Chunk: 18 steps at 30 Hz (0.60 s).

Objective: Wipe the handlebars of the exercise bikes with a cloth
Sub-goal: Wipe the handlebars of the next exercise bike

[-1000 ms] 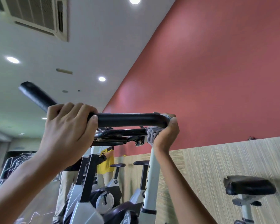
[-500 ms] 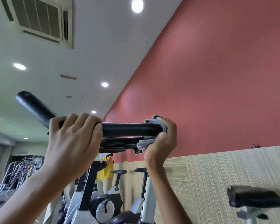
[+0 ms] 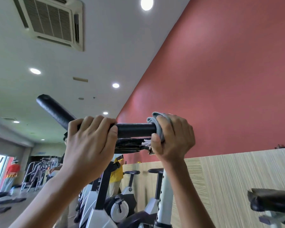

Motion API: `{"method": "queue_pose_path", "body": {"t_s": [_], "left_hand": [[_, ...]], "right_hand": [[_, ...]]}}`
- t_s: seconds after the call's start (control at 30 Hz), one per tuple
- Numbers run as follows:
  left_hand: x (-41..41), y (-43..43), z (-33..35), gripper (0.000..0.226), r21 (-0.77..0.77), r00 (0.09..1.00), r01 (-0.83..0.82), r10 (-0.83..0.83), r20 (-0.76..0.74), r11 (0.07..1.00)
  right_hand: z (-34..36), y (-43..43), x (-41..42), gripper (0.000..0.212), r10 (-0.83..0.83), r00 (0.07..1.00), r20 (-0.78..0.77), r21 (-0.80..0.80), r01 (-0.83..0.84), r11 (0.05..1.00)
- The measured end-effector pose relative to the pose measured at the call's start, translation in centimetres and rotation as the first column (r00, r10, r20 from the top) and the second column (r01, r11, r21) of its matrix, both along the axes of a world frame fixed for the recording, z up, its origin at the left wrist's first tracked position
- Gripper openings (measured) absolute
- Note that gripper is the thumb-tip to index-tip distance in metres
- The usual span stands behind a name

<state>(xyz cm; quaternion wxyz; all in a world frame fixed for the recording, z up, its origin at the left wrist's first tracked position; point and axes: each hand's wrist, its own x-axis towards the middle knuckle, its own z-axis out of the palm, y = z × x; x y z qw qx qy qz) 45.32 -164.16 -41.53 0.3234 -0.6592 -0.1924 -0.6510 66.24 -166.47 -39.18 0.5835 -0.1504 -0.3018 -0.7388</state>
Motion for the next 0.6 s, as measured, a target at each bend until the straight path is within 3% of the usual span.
{"method": "queue_pose_path", "body": {"t_s": [0.1,0.13,0.2,0.27,0.37,0.47,0.53,0.6], "left_hand": [[-0.4,0.1,0.0,0.036,0.001,0.999,-0.01,0.01,-0.042,1.0],[-0.5,0.1,0.1,0.036,-0.002,0.999,-0.015,0.014,-0.051,1.0],[-0.5,0.2,0.0,0.036,-0.012,0.998,-0.014,0.013,-0.057,1.0],[-0.6,0.2,0.0,0.036,-0.012,0.997,-0.019,0.018,-0.071,1.0],[-1.1,0.4,0.0,0.038,-0.011,0.993,-0.008,0.007,-0.116,1.0],[-1.3,0.2,0.1,0.04,-0.028,0.992,-0.006,0.002,-0.13,1.0],[-1.3,0.1,0.1,0.041,-0.04,0.99,-0.01,0.004,-0.14,0.999],[-1.4,0.0,0.1,0.043,-0.05,0.989,-0.015,0.007,-0.148,0.999]], "right_hand": [[-0.4,-0.5,0.9,0.06,0.445,0.895,-0.011,-0.125,-0.443,0.888],[-0.5,-0.6,0.3,0.06,0.477,0.878,-0.037,-0.105,-0.478,0.872],[-0.5,0.2,-1.0,0.063,0.218,0.973,-0.073,-0.004,-0.219,0.976],[0.0,0.4,-2.3,0.066,-0.01,1.0,0.001,0.084,0.01,0.996],[0.7,0.4,-2.4,0.068,-0.028,0.999,0.042,0.131,0.022,0.991],[0.6,0.2,-1.6,0.06,0.284,0.959,-0.017,0.091,-0.282,0.955],[0.5,0.2,-1.2,0.05,0.593,0.805,0.001,-0.001,-0.593,0.805],[0.1,0.2,-1.3,0.05,0.717,0.697,0.002,-0.083,-0.714,0.695]]}}
